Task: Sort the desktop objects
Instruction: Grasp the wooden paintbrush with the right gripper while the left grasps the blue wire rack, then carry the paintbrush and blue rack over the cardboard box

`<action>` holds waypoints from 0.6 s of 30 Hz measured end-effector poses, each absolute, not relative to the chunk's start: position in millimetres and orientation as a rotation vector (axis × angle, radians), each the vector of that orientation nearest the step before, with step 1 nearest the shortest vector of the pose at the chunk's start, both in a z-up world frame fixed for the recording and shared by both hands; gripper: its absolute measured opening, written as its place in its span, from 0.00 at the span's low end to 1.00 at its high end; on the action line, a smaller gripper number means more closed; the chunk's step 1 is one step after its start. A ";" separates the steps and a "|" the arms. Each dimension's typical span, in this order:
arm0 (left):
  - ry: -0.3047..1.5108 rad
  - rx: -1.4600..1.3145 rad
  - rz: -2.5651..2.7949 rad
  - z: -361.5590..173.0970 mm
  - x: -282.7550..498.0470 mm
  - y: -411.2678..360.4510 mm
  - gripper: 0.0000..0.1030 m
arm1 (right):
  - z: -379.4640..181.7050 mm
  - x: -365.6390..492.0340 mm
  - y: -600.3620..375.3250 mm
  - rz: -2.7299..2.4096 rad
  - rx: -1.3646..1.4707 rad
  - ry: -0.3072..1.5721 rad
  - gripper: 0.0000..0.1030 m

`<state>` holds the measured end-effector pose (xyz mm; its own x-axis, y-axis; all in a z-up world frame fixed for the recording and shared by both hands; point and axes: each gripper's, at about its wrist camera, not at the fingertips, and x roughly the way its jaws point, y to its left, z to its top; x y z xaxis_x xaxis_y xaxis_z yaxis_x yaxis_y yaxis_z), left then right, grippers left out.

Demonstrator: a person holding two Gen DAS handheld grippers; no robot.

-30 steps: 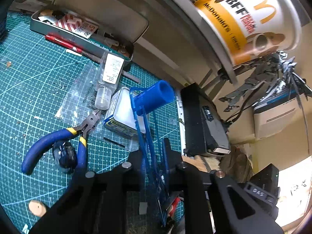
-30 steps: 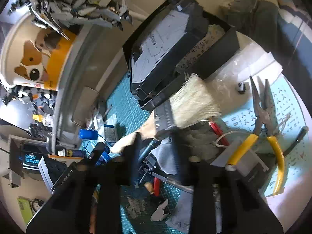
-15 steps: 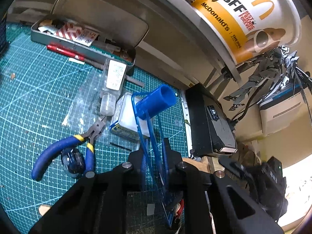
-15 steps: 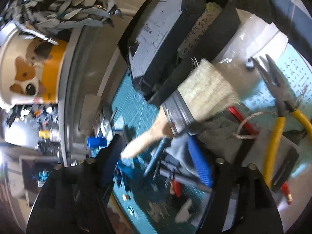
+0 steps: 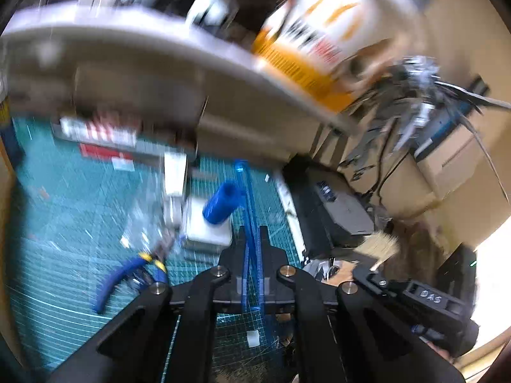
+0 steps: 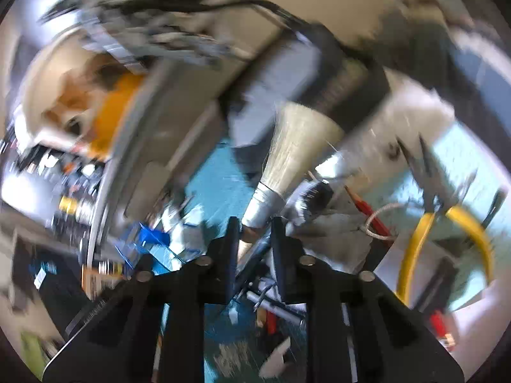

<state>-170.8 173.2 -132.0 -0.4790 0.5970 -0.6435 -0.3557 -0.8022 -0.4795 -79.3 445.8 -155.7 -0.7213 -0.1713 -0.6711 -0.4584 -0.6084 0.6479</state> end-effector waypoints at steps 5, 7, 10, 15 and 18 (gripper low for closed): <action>-0.246 -1.020 2.359 -89.4 -146.9 154.5 0.01 | -107.0 -72.3 439.0 2.621 -1.065 0.979 0.14; -0.193 -0.972 2.392 -71.4 -134.2 148.1 0.01 | -87.0 -57.3 441.7 2.693 -1.067 0.883 0.14; -0.116 -0.898 2.444 -37.9 -113.1 141.5 0.01 | -49.5 -50.7 421.8 2.827 -1.075 0.711 0.14; -0.038 -0.837 2.472 12.7 -90.7 128.4 0.01 | 12.0 -48.8 375.6 3.012 -1.105 0.423 0.10; 0.020 -0.833 2.518 35.4 -84.4 102.5 0.01 | 46.9 -56.2 332.3 3.128 -1.133 0.288 0.10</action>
